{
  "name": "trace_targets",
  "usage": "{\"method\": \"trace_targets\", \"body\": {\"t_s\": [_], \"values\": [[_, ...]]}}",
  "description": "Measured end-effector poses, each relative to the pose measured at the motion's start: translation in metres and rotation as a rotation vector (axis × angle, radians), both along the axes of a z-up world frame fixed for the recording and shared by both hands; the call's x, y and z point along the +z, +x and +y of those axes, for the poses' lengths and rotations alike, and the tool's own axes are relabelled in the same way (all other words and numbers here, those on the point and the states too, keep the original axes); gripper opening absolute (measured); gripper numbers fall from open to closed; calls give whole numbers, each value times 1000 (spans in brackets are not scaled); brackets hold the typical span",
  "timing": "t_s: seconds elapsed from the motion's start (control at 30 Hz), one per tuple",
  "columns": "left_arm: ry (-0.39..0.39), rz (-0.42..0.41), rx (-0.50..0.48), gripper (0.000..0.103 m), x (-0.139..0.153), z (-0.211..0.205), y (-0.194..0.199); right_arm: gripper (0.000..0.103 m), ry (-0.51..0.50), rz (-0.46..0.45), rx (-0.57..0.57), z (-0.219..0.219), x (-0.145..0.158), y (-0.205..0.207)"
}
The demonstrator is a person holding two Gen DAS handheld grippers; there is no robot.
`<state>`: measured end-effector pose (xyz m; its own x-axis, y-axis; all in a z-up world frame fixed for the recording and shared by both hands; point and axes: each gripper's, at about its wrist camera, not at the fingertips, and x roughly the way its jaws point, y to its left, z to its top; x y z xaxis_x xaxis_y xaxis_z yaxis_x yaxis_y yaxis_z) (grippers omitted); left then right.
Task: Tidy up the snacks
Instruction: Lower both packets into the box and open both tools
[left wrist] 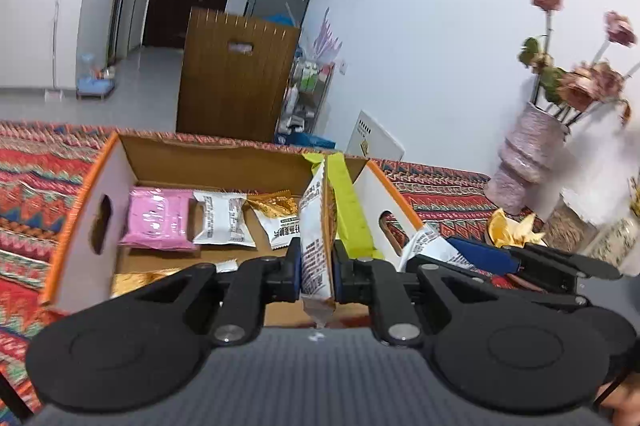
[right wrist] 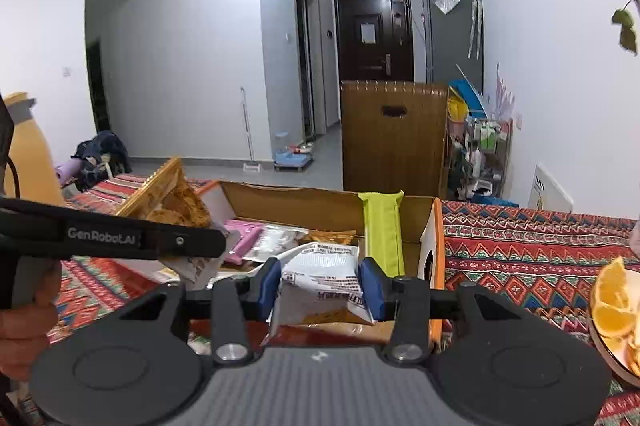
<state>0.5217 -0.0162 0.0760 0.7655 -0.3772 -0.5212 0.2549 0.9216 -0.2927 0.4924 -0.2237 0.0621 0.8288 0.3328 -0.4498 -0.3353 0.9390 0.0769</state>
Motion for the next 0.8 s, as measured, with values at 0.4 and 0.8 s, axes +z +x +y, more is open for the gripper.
{"method": "trace_targets", "body": {"t_s": [0.4,0.8], "values": [[-51,134,-60,22,-59,-10,45,47,-110,78,-56,10,-53,55],[52,24,25,63,-32,-1,18,61,-110,32,-70,7,-29,38]]}}
